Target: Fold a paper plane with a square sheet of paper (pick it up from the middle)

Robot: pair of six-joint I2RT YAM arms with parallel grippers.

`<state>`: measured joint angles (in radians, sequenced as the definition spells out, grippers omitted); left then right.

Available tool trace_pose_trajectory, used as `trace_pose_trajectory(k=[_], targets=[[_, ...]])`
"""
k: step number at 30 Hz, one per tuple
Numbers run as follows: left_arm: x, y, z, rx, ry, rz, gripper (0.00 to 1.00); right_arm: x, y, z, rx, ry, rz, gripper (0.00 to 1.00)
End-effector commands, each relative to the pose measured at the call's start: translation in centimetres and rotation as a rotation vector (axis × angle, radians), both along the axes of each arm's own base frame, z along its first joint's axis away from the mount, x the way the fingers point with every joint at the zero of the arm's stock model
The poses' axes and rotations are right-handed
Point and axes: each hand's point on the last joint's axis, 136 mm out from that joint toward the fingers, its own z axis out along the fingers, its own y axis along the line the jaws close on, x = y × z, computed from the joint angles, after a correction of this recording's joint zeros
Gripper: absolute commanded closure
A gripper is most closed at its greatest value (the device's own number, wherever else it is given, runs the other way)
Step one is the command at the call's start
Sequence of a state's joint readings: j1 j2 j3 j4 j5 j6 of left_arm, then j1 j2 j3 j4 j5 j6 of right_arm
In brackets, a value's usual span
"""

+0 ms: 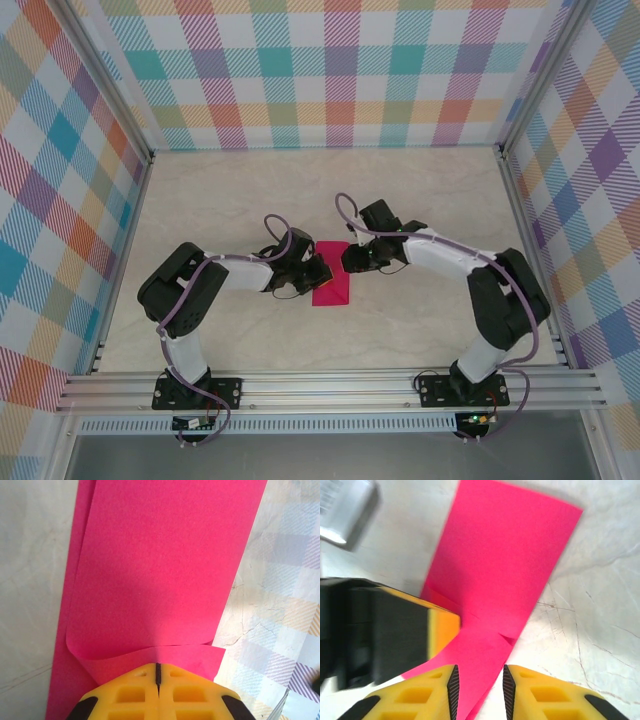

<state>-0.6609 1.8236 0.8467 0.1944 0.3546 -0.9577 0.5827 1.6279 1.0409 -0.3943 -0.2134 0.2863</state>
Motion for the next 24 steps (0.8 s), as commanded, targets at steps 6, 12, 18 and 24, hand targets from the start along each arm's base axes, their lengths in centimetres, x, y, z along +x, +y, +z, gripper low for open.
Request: trace_pose_trajectory(k=[6, 12, 18, 24], targets=[[-1.5, 1.1, -3.0, 0.089, 0.055, 0.004, 1.0, -4.5, 3.4, 0.7, 0.301, 0.261, 0.0, 0.88], [-1.5, 1.1, -3.0, 0.089, 0.055, 0.002, 1.0, -5.2, 3.4, -1.3, 0.288, 0.365, -0.037, 0.88], [-1.5, 1.1, -3.0, 0.087, 0.055, 0.001, 1.0, -5.6, 3.9, -3.3, 0.262, 0.437, -0.044, 0.88], [-1.5, 1.0, -2.8, 0.084, 0.054, -0.002, 1.0, -5.6, 3.5, -4.5, 0.218, 0.453, -0.057, 0.88]])
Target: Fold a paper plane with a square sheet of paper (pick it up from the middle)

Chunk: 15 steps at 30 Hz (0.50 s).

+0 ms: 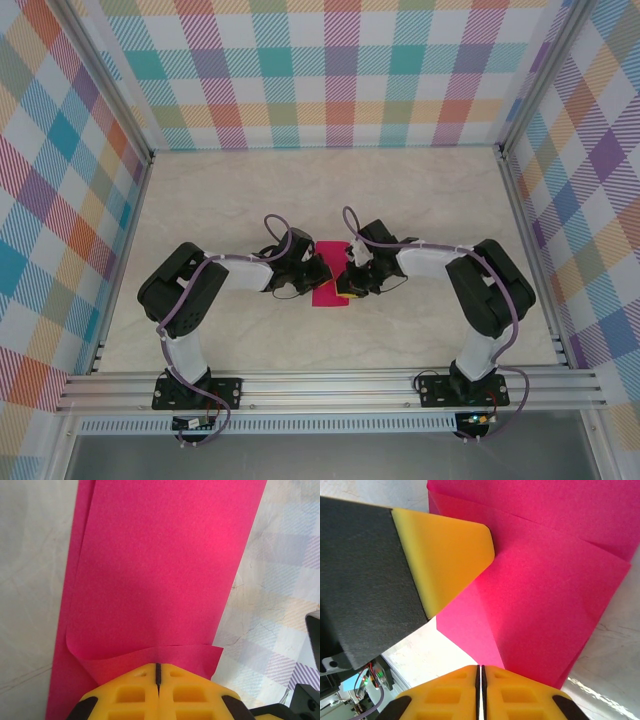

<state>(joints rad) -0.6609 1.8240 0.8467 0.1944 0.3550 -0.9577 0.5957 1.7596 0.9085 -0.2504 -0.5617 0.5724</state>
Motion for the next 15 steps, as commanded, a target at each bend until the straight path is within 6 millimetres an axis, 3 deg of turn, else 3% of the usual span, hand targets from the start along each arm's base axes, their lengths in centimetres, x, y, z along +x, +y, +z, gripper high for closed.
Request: trace_pose_trajectory(k=[1, 15], targets=[[-1.5, 1.0, -2.7, 0.083, 0.052, -0.003, 1.0, 0.2, 0.5, 0.2, 0.002, 0.007, 0.008, 0.88], [-1.6, 1.1, -2.8, 0.091, 0.056, -0.008, 1.0, -1.1, -2.0, -2.8, -0.137, 0.04, -0.001, 0.87]])
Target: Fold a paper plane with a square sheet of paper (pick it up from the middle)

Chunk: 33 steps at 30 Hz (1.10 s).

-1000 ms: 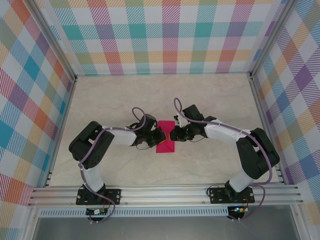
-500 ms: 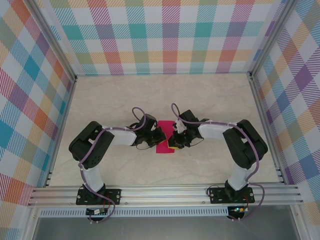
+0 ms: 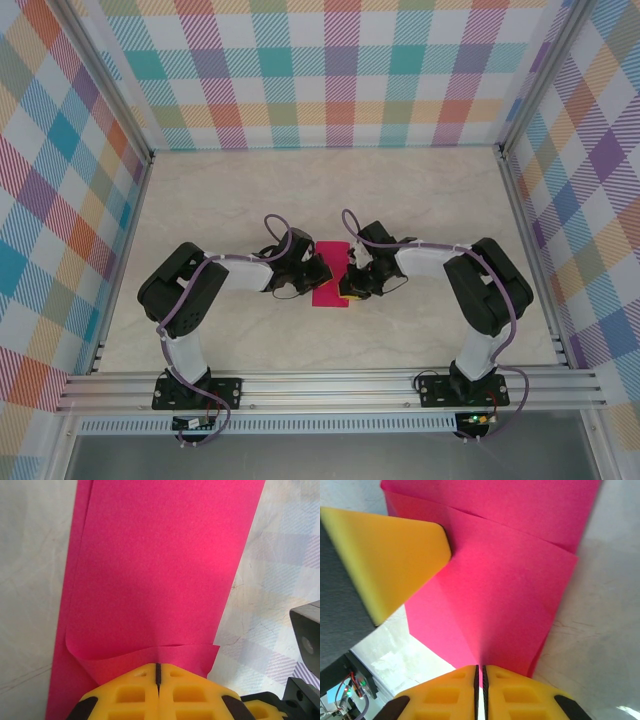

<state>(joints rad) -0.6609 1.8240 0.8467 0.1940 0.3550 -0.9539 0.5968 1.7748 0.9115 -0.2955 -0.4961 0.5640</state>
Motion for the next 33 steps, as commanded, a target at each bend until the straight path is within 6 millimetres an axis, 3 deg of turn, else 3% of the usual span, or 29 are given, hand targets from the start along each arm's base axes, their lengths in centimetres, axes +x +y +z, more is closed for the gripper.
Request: trace_pose_trajectory(k=[1, 9, 16, 21, 26, 33], targets=[[-1.6, 1.1, -2.8, 0.09, 0.057, -0.006, 1.0, -1.2, -1.2, -1.7, -0.068, 0.038, 0.011, 0.87], [-1.7, 1.2, -3.0, 0.094, 0.059, -0.007, 1.0, -1.5, -1.8, -2.2, -0.103, 0.043, 0.01, 0.87], [-1.8, 1.2, -2.9, 0.092, 0.058, -0.008, 1.0, -0.5, 0.2, 2.3, 0.031, -0.022, 0.023, 0.87], [-1.7, 1.2, -2.8, 0.092, 0.056, -0.007, 1.0, -0.5, 1.6, 3.7, 0.093, -0.024, 0.041, 0.88], [-1.6, 1.1, -2.8, 0.089, 0.055, -0.006, 1.0, -0.6, 2.2, 2.2, 0.058, 0.006, 0.053, 0.88], [-1.7, 1.1, -2.8, 0.091, 0.057, -0.007, 1.0, -1.7, 0.1, -1.3, -0.056, 0.045, 0.046, 0.88]])
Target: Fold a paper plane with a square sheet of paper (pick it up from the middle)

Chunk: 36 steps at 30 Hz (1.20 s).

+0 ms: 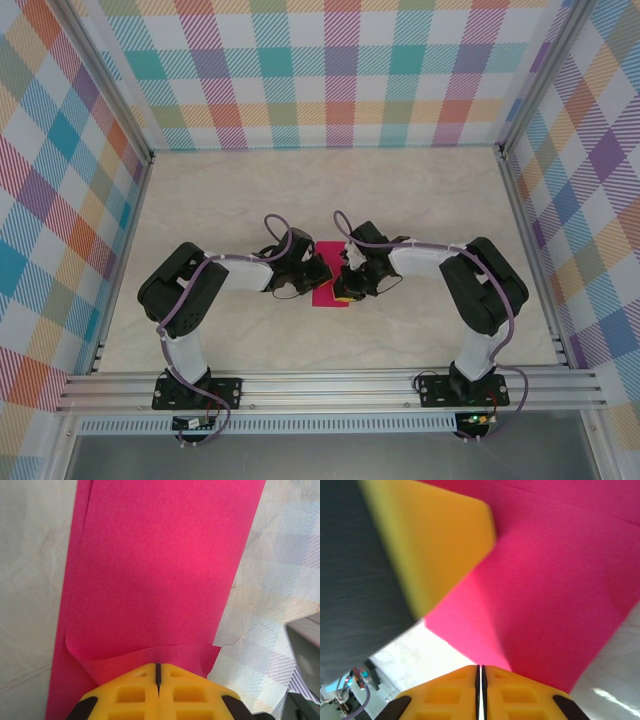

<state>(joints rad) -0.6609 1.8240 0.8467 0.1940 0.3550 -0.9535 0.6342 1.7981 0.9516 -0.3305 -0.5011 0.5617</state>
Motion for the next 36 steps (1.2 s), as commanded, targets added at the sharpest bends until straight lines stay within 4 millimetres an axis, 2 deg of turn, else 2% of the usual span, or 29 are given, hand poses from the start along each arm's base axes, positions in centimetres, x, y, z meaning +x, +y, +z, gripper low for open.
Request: trace_pose_trajectory(k=[1, 6, 12, 21, 29, 32, 36], targets=[[-1.7, 1.1, -2.8, 0.092, 0.058, -0.009, 1.0, -1.4, -1.3, -1.9, -0.056, 0.04, 0.006, 0.88], [-1.7, 1.2, -2.9, 0.095, 0.058, -0.007, 1.0, -2.0, -1.8, -2.4, -0.055, 0.062, 0.0, 0.88], [-1.8, 1.3, -2.9, 0.096, 0.06, -0.008, 1.0, -1.7, -1.6, -0.4, -0.014, 0.025, -0.002, 0.87], [-1.8, 1.4, -3.0, 0.1, 0.059, -0.009, 1.0, -3.2, -3.6, -2.9, -0.051, 0.089, -0.042, 0.87], [-1.8, 1.4, -3.0, 0.105, 0.058, -0.006, 1.0, -4.0, -4.2, -2.8, 0.031, 0.119, -0.109, 0.88], [-1.8, 1.4, -2.9, 0.101, 0.056, -0.008, 1.0, -3.9, -4.2, -2.1, 0.042, 0.099, -0.115, 0.88], [-1.8, 1.4, -2.9, 0.103, 0.055, -0.01, 1.0, -2.8, -3.6, 0.5, 0.078, 0.034, -0.101, 0.88]])
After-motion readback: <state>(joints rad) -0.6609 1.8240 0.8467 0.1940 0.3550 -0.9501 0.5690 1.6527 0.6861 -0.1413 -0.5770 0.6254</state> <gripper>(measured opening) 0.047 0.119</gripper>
